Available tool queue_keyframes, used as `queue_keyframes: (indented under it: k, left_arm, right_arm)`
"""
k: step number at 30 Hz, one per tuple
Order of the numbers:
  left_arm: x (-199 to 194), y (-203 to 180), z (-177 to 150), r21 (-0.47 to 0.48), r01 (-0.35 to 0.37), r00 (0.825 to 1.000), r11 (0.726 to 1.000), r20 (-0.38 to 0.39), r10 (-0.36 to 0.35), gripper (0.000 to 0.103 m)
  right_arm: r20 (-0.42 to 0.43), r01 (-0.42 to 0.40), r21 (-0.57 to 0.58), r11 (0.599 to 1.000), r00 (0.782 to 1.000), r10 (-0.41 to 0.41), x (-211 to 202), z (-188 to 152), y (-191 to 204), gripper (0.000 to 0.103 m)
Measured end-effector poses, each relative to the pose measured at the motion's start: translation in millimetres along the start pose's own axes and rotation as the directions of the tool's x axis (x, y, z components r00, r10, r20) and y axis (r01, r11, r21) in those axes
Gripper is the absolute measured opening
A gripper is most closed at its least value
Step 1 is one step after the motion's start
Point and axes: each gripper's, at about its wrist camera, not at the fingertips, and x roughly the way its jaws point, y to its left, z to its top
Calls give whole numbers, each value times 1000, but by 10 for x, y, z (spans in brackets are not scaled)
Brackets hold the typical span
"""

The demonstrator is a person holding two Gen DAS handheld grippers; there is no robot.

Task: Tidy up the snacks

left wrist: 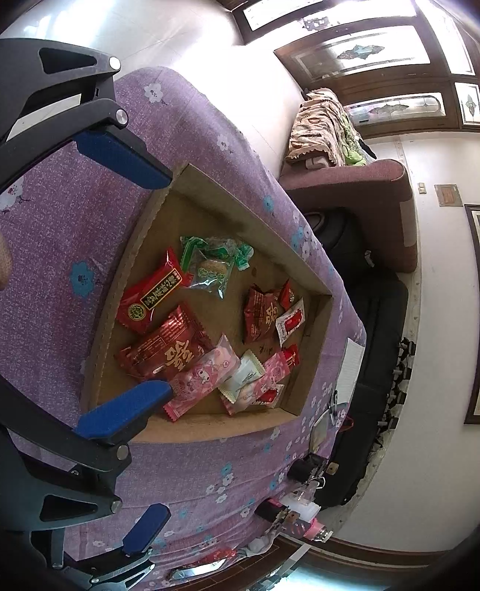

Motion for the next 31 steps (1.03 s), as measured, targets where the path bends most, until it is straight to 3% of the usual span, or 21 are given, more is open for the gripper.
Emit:
queue_keyframes:
  k: [31]
  left_arm:
    - [-35,-15,-8,-19,-22,1000,1000,8,22,103]
  right_arm:
    - [10,3,17,1000,1000,-3,-68,-8,-16,78]
